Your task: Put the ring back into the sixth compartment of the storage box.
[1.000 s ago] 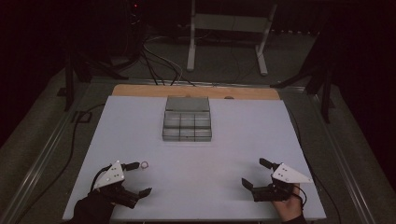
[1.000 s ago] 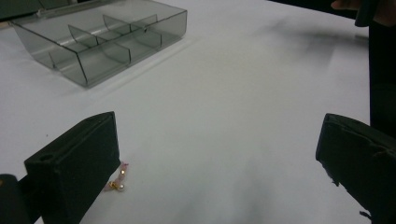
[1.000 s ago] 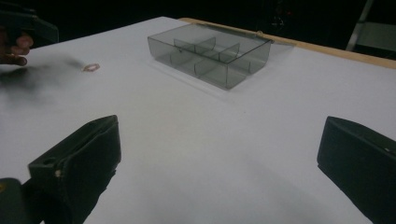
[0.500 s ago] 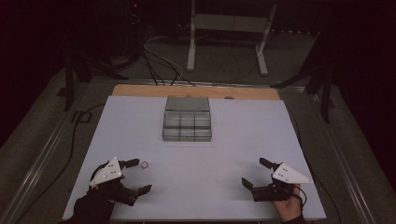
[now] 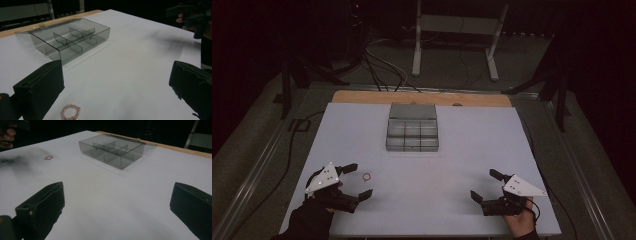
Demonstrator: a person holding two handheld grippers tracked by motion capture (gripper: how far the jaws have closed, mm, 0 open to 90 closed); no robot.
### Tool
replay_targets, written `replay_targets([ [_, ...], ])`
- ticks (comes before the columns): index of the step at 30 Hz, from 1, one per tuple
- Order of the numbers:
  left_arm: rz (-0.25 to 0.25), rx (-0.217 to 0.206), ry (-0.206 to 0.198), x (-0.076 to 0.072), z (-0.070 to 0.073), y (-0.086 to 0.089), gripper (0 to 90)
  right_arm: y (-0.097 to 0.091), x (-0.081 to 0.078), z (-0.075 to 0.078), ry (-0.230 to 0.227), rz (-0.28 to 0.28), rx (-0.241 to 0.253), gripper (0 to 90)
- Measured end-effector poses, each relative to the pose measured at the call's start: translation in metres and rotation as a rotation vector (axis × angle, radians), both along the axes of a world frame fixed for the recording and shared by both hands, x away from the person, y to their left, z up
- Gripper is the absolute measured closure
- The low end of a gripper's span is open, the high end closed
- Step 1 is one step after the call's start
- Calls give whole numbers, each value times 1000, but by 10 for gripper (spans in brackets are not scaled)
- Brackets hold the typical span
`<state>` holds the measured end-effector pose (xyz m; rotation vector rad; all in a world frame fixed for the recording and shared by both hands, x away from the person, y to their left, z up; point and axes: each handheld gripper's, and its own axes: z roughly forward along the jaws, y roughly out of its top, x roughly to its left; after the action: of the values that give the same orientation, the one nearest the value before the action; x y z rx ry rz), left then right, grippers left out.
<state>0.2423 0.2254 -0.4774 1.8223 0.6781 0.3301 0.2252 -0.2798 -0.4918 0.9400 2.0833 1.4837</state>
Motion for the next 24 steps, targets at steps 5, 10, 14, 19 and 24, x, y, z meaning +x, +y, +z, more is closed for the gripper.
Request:
replay_targets([
  [5,29,-1,-5,4,2,2,7,0,0,0,4,5,5,0],
  [10,50,7,-2,8,2,3,7,0,0,0,6,4,5,0],
  [14,75,11,-5,11,3,3,7,0,0,-1,9,7,8,0],
  [19,111,28,-1,16,3,2,7,0,0,-1,9,7,7,0],
  [24,130,34,-5,19,2,1,7,0,0,-1,11,8,8,0],
])
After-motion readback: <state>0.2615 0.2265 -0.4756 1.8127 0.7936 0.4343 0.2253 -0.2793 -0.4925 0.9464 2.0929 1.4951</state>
